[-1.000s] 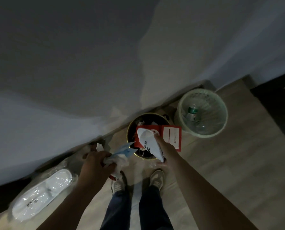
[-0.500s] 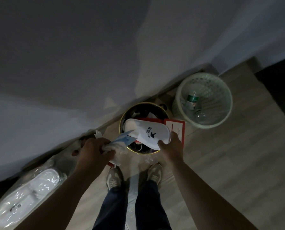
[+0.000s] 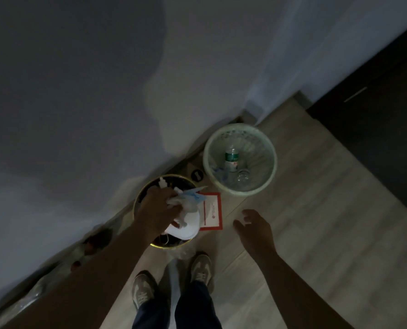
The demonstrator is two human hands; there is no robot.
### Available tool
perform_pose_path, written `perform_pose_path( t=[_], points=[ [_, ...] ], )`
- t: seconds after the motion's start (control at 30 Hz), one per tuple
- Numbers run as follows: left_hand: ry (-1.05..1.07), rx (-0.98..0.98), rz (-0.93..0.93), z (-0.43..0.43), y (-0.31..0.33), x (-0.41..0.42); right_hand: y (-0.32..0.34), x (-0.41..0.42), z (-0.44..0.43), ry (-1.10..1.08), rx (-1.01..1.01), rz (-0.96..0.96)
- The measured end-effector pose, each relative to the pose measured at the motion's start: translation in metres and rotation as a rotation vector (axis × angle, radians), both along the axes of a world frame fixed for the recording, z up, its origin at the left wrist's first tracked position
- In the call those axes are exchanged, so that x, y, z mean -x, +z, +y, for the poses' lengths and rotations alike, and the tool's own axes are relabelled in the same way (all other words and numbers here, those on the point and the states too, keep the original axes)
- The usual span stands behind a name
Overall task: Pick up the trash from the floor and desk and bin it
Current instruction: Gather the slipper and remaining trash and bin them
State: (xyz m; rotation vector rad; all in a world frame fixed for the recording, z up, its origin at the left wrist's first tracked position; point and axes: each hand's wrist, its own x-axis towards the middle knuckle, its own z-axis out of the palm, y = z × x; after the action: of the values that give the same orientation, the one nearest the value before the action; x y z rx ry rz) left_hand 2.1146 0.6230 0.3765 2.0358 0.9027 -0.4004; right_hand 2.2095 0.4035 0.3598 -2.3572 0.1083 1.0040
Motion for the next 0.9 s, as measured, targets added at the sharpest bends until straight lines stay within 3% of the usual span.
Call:
perform_pose_path(
  t=[0.2, 0.4, 0.5, 0.8, 0.9],
  points=[
    [-0.206, -0.062, -0.063, -0.038, -0.029, -0.109, -0.002, -0.031, -0.049, -0.116, -0.024, 0.006],
    [-0.254, -0.075, -0.022, -0.064, -0.043, -0.170, -0.012, -0.042, -0.083, -0.206, -0.046, 0.015],
    [-0.260, -0.091, -0.039, -0.065, -0.046, -0.153, -0.015, -0.038, -0.088, -0.229, -0.039, 0.029],
    [-0.176, -0.111, 0.307, 0.000, -0.064, -0.053, -0.015, -0.017, -0.044, -0.145, -0.068, 0.094],
    [-0.239, -0.167, 0.362, 0.016, -0.084, -0.023, -0.017, -0.010, -0.025, -0.097, -0.072, 0.098]
  ],
)
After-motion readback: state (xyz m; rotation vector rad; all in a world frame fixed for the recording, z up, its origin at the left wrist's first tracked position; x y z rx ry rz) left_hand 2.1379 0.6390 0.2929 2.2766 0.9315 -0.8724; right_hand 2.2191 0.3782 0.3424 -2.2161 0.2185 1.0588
